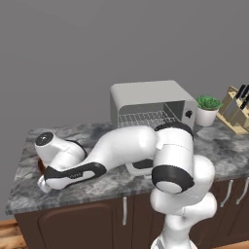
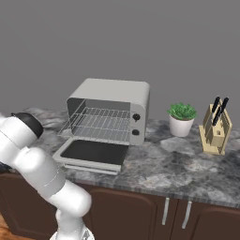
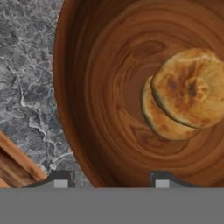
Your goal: Pick up the heated bread from the toaster oven and place it in the bowl. Then move the bread bowl to the dining counter.
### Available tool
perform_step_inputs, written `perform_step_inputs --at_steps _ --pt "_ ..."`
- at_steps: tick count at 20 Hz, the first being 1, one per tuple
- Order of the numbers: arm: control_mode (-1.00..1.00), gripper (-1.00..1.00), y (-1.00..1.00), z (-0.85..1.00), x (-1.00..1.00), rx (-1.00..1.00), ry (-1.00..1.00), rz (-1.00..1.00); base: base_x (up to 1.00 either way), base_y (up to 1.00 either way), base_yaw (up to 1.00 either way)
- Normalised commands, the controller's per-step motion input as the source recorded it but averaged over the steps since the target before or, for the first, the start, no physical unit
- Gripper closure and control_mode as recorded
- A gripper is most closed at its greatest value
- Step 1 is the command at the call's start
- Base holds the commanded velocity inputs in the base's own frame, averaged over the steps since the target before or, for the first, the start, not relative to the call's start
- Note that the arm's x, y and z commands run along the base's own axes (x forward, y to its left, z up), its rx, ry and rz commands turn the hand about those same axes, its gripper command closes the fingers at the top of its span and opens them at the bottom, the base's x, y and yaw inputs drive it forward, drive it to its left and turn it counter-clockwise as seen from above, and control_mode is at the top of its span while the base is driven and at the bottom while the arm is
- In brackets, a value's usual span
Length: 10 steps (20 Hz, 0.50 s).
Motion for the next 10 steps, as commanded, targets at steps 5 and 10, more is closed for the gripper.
perform_step_inputs --at_steps 5,10 --pt "-1.00 1.00 0.00 0.00 0.00 0.00 0.00 0.00 0.00 0.00 0.00" --pt "-1.00 1.00 -0.01 0.11 -0.18 -0.01 -0.08 0.02 0.00 0.00 0.00"
